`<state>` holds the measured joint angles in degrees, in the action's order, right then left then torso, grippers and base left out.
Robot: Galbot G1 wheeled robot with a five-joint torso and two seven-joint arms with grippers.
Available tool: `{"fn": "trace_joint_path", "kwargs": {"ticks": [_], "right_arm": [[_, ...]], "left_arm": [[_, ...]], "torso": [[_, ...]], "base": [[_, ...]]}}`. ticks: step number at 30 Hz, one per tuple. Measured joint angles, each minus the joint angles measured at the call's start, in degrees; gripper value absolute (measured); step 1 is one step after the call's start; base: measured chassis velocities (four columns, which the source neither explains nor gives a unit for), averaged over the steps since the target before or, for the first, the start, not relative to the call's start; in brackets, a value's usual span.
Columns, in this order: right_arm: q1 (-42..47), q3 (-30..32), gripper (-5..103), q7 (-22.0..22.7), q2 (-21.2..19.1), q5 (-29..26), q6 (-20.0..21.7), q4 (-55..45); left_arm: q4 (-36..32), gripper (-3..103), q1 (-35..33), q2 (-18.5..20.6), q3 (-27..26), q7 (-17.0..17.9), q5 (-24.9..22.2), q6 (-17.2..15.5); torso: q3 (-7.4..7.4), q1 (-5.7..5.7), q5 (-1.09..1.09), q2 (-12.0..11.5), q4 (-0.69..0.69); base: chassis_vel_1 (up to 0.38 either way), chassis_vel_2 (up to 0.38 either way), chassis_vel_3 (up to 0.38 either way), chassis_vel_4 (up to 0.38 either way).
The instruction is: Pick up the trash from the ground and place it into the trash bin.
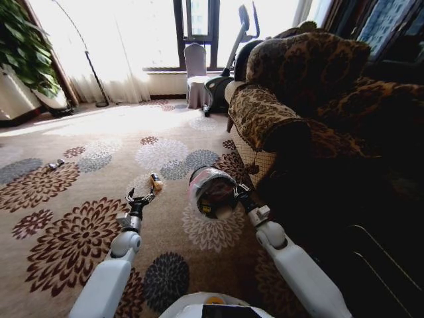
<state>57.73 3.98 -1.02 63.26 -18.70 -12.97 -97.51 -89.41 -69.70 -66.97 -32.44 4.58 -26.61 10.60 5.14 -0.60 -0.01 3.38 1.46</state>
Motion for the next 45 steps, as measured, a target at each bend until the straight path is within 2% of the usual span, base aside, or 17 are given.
{"fn": "trace_joint_path", "kwargs": {"ticks": [7,10,12,18,24,36,42,45], "right_arm": [[1.05,0.2,0,-0.03,-0.19,-0.09,-0.31,-0.93],[1.65,0.78,0,-0.1,0.04,1.65,-3.59,-0.83],[1.77,0.98,0,-0.08,0.04,2.38,-3.99,-0.81],[2.83,1.14,0,-0.06,-0.09,2.66,-2.45,-1.79],[3.36,1.17,0,-0.05,-0.07,2.05,-2.5,-2.49],[4.23,1.39,0,-0.04,-0.3,1.67,-2.72,-3.09],[4.83,1.28,0,-0.03,-0.12,1.67,-2.81,-3.43],[5.46,1.25,0,-0.02,-0.12,1.52,-3.37,-3.89]], "left_arm": [[2.48,100,0.7,-0.31,0.22,-0.7,-0.24,0.09],[3.99,100,0.95,-0.91,-0.43,-0.22,-1.49,-0.84],[4.59,100,1.07,-0.94,-0.47,0.01,-1.53,-1.16],[9.23,100,3.03,-0.57,-0.04,0.66,-3.15,-3.19],[12.47,100,6.1,-0.39,1.61,2.02,-5.83,-5.09],[16.97,100,10.86,0.41,4.1,1.29,-5.8,-5.08],[18.55,100,12.01,0.03,5.12,1.66,-6.39,-6.61],[18.75,100,12.96,-0.08,5.76,3.18,-11.66,-9.85]], "torso": [[0.0,0.0,-0.01,0.0,0.04],[0.0,0.0,-0.01,0.0,0.06],[0.0,0.0,-0.01,0.0,0.07],[0.0,0.0,0.02,0.0,-0.03],[0.0,0.0,0.0,0.0,0.03],[0.0,0.01,0.02,0.0,0.01],[0.0,0.0,-0.01,0.0,0.01],[0.0,0.0,0.04,0.0,0.04]], "base": [[0.175,0.181,-0.176,-0.164],[0.147,0.153,-0.122,-0.099],[0.095,0.074,-0.071,-0.052],[-0.023,-0.032,0.01,0.006],[-0.009,-0.007,0.003,0.001],[-0.109,0.109,0.106,-0.104],[-0.262,0.274,0.264,-0.26],[-0.291,0.299,0.304,-0.306]]}}
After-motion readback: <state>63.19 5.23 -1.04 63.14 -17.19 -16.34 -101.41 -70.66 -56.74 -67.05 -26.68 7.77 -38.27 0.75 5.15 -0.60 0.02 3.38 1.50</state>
